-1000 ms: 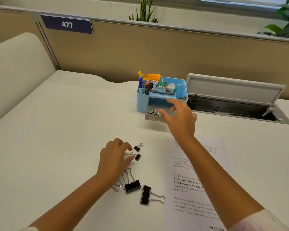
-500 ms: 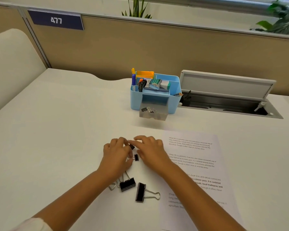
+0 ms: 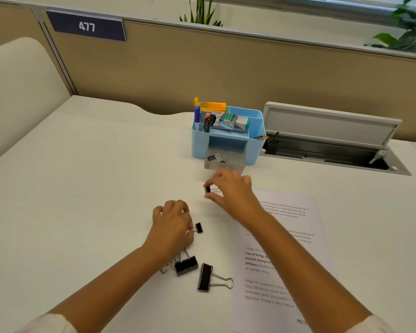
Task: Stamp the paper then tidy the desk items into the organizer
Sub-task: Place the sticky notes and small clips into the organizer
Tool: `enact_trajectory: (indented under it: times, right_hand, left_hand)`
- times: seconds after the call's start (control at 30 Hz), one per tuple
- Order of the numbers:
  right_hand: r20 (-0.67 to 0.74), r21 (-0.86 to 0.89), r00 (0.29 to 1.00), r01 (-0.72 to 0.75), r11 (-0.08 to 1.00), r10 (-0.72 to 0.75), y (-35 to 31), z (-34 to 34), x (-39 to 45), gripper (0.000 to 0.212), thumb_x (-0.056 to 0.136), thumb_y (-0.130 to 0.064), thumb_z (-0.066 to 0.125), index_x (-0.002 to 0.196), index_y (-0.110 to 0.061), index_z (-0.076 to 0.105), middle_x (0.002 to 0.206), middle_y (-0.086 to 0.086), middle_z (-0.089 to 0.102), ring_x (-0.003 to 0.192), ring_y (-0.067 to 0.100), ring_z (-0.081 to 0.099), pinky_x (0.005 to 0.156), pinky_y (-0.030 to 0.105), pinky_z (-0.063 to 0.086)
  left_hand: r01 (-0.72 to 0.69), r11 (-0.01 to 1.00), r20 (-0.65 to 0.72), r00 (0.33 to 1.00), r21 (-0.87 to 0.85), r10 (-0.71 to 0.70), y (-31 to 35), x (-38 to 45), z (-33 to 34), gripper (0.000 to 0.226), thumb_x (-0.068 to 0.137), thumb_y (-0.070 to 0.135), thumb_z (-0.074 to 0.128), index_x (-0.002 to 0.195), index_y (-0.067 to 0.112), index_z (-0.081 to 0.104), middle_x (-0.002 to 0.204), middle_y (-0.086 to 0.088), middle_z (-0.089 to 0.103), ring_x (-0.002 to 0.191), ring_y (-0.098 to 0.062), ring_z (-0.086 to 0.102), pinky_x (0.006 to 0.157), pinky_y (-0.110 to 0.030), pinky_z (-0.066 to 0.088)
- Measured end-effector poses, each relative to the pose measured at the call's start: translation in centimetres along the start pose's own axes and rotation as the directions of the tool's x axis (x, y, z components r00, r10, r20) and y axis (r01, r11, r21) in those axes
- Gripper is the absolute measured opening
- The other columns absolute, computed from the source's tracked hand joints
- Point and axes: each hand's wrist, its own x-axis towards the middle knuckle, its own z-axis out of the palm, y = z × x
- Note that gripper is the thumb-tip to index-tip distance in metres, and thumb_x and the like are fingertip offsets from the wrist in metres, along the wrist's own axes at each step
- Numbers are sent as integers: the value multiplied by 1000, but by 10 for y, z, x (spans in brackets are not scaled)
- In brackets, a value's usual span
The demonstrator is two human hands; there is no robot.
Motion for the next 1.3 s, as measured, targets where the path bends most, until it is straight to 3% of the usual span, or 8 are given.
enact_trajectory:
  times: [0.13,0.3,0.47,0.6,0.93,1.1,1.2,1.3]
  right_hand:
    - [-61,-25,995,-83,996,82,3,-44,34,34,85,-39,59,118,-30,57,127,0,48,120,21,40,93,40,29]
    - [-136,7,974,-182,983,181,15,-63,42,61,82,-45,61,137,-30,38,135,2,43,124,21,39,98,45,30]
    - [-162,118,974,-140,983,158,18,-46,5,43,85,-42,59,126,-34,50,125,-3,46,117,15,43,90,32,24]
    - [-132,201,977,-138,970,166,14,-33,-21,35,85,-40,60,119,-33,55,121,-4,47,110,15,48,89,32,26]
    - [-62,256,979,-170,952,192,17,-21,-49,29,84,-41,60,113,-37,56,117,-10,46,93,4,46,90,28,29]
    - [-59,373,994,-65,925,94,10,-9,-56,22,88,-24,59,107,-35,63,107,-13,46,92,5,47,89,31,43]
    - [31,356,999,21,934,-34,-8,5,-49,24,90,-18,56,108,-32,64,112,-7,51,101,10,48,91,32,42]
    - [161,313,975,97,945,-153,-29,26,-40,33,92,-13,51,117,-32,60,121,-4,53,111,16,46,95,33,39]
  left_hand:
    - [11,1000,-28,1000,-28,-12,0,2,-1,12,78,21,62,86,14,67,119,-2,53,120,-25,41,99,-41,23]
    - [61,996,-79,995,-69,-66,-8,23,-25,15,82,26,59,89,16,67,123,1,49,122,-22,35,98,-40,20]
    - [57,989,-197,977,-137,-84,-2,66,-72,12,81,27,64,87,18,66,122,-4,50,118,-24,36,92,-40,27]
    - [26,995,-212,976,-99,-46,25,107,-91,21,83,29,62,98,15,64,126,-7,48,118,-25,37,91,-39,31]
    - [0,997,-120,993,82,9,52,157,-83,46,84,39,61,121,13,55,133,-8,43,121,-27,35,97,-42,33]
    - [-65,992,-288,957,-105,32,32,130,-95,42,86,39,58,120,16,55,130,-9,48,118,-26,41,92,-39,36]
    - [-106,984,-228,971,-144,71,9,92,-95,32,87,29,58,117,17,55,122,-8,52,112,-24,46,89,-38,37]
    - [93,969,-129,984,-228,-124,-15,47,-80,21,86,23,59,106,17,57,97,-2,60,101,-25,53,85,-41,43]
